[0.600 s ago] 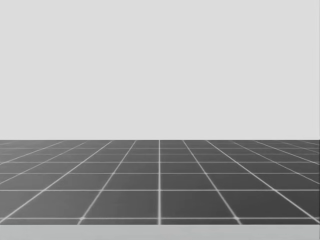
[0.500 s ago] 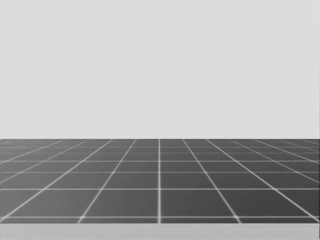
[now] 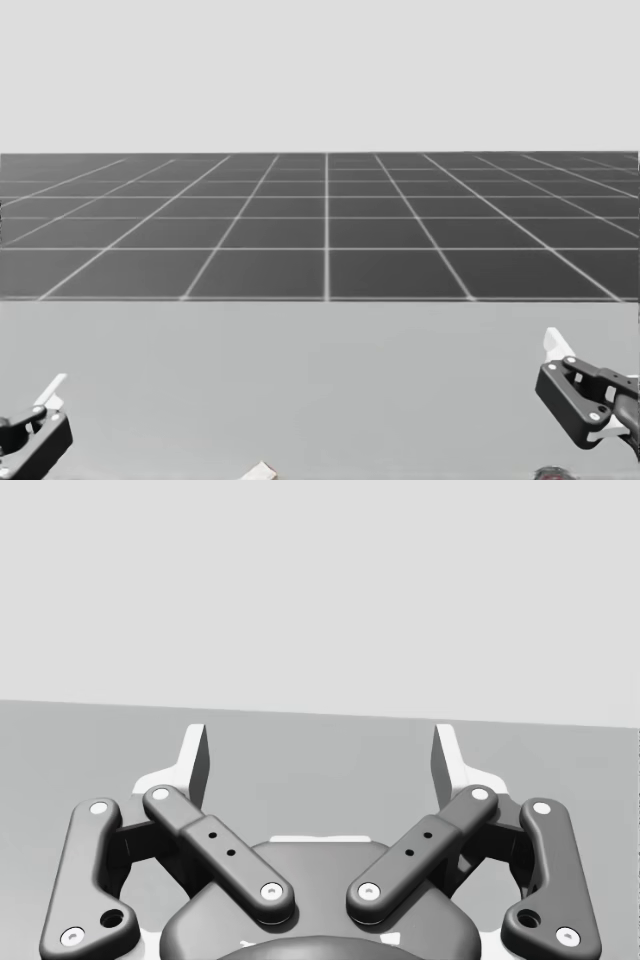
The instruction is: Grasp the can of spam and hold it up.
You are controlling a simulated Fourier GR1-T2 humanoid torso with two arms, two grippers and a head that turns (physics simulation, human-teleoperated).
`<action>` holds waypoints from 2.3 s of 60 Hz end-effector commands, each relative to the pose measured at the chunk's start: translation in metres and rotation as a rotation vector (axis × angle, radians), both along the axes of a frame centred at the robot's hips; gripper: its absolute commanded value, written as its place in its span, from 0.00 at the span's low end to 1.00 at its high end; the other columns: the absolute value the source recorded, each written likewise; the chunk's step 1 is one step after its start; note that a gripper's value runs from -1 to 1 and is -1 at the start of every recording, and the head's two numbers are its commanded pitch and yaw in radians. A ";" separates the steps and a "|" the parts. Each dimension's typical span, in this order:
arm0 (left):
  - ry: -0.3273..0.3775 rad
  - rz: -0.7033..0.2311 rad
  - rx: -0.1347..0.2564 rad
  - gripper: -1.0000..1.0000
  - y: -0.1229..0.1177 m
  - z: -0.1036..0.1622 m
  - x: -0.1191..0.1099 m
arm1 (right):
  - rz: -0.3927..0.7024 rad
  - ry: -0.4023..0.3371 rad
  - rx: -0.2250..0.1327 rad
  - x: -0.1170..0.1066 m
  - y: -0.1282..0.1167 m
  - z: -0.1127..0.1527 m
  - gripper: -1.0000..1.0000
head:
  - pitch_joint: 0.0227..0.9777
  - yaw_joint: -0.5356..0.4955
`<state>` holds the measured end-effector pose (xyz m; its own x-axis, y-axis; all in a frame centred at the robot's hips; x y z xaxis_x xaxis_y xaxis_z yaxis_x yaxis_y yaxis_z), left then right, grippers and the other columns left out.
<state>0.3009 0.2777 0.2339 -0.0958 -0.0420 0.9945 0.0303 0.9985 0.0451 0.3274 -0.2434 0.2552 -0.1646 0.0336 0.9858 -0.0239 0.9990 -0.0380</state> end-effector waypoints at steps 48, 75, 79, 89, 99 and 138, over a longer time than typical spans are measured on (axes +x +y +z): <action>0.008 0.003 0.010 0.00 0.001 -0.001 0.004 | 0.016 0.043 -0.028 0.004 0.005 -0.009 0.00 | 0.84 0.82; 0.075 -0.112 -0.014 0.00 -0.002 0.029 -0.023 | 0.003 0.050 -0.033 0.005 0.005 -0.011 0.00 | 0.84 0.84; 0.104 -0.154 0.012 0.00 -0.001 0.030 -0.031 | 0.001 0.050 -0.027 0.005 0.005 -0.011 0.00 | 0.84 0.84; 0.121 -0.239 0.009 0.00 0.004 0.028 -0.048 | -0.002 0.049 -0.017 0.004 0.003 -0.010 0.00 | 0.84 0.84; 0.126 -0.328 0.033 0.00 0.019 0.019 -0.071 | -0.005 0.049 -0.009 0.004 0.002 -0.009 0.00 | 0.84 0.84; 0.336 -0.518 0.029 0.00 0.033 -0.075 -0.080 | -0.008 0.044 0.006 0.005 -0.002 -0.007 0.00 | 0.84 0.84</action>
<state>0.2173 0.3159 0.1755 0.1804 -0.1077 0.9777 0.5102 0.8600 0.0006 0.3321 -0.2445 0.2478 -0.1198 0.0310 0.9923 -0.0178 0.9993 -0.0334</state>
